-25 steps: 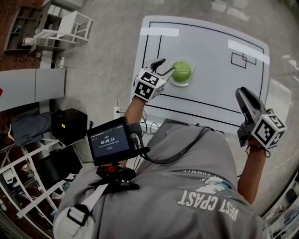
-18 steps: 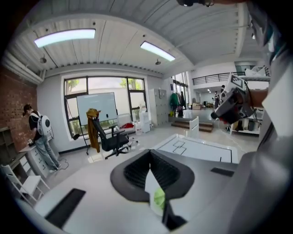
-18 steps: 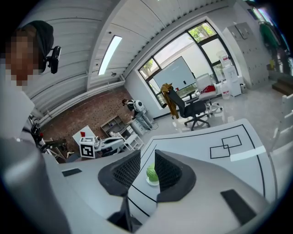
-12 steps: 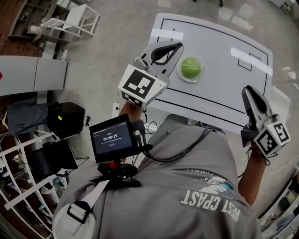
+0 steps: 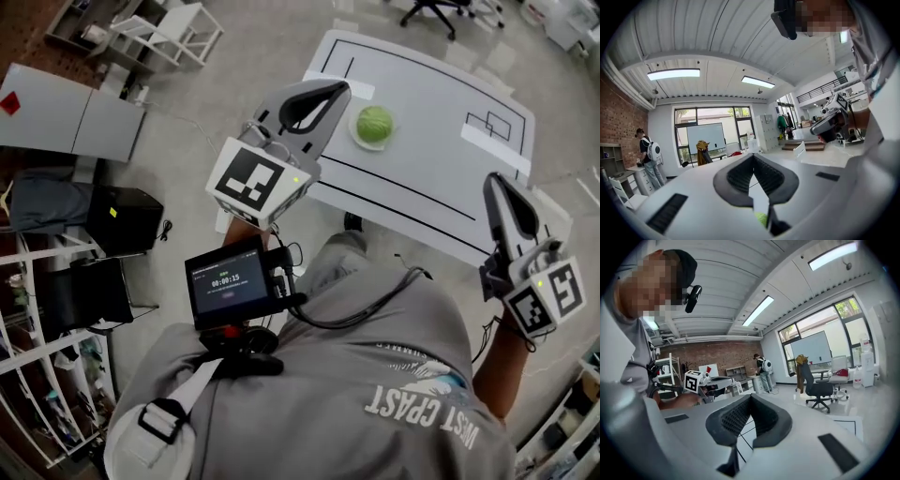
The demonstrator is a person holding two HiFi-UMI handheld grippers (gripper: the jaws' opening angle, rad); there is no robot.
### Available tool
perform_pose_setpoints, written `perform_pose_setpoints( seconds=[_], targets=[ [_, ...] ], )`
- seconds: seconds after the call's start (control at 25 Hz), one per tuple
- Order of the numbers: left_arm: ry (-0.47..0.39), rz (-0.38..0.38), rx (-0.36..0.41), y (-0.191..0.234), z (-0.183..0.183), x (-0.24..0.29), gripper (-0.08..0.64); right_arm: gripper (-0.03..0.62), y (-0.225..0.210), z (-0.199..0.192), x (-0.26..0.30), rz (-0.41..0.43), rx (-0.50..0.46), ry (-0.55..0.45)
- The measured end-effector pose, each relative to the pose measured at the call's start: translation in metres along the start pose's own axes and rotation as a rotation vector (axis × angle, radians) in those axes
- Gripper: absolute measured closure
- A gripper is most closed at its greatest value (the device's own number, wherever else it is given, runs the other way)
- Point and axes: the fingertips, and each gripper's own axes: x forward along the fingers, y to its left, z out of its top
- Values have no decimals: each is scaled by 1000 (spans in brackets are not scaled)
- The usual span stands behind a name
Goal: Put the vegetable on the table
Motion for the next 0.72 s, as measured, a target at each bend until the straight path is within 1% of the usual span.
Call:
perform_pose_setpoints(
  seconds=[0.12,0.24,0.32,0.4,0.48,0.6,0.72],
  targets=[
    [-9,-7,6,-44,11,-9,554,584,20,-2,-44,17,-46,-2],
    [-20,-40,34,-103,27,-17,554,584,38,-11,-98,16,-61,-31],
    [-34,-49,47,-140,46,-35,554,584,60,-14,-136,21,-71,-49],
    [-40,-51,59,-166,60,-55,553,584,81,-15,-163,33,-79,-60],
    [-34,-45,71,-174,64,-64,554,584,87,-16,-170,53,-81,-70],
    [-12,-28,87,-171,58,-62,553,584,79,-13,-161,80,-97,-87],
    [3,-7,91,-171,50,-60,554,584,67,-17,-154,87,-108,-97]
  ],
)
